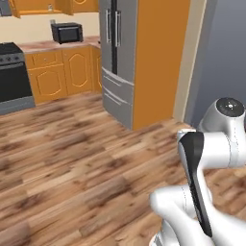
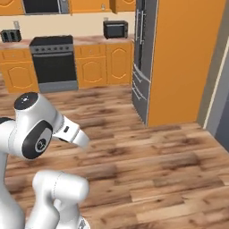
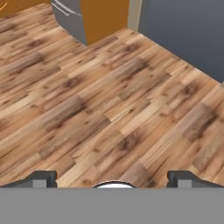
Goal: Get the candle and the beer from the cabinet and move them to the dining counter.
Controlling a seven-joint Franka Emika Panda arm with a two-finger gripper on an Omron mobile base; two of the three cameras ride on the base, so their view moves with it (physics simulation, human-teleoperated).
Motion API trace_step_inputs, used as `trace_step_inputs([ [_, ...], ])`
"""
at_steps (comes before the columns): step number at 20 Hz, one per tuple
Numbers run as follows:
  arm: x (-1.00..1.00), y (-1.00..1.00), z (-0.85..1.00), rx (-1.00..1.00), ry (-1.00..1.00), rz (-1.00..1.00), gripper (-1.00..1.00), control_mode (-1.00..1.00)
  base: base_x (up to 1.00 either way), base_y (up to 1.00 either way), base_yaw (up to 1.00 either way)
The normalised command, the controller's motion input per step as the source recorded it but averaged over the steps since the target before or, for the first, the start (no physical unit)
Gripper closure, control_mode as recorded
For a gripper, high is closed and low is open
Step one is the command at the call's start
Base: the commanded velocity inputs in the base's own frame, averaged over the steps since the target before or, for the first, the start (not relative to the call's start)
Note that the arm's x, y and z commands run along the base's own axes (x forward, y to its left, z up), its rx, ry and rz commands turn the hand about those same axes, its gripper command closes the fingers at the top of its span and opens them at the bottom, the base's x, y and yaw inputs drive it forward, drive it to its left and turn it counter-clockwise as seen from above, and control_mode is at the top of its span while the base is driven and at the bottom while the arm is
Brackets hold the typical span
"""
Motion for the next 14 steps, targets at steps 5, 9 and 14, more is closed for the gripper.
trace_step_inputs([
  [5,0.0,0.0,0.0,0.0,0.0,0.0,-1.0,1.0,0.85,-0.02,0.23],
  [9,0.0,0.0,0.0,0.0,0.0,0.0,-1.0,1.0,0.89,-0.01,0.21],
  [14,0.0,0.0,0.0,0.0,0.0,0.0,-1.0,1.0,0.89,0.0,0.22],
])
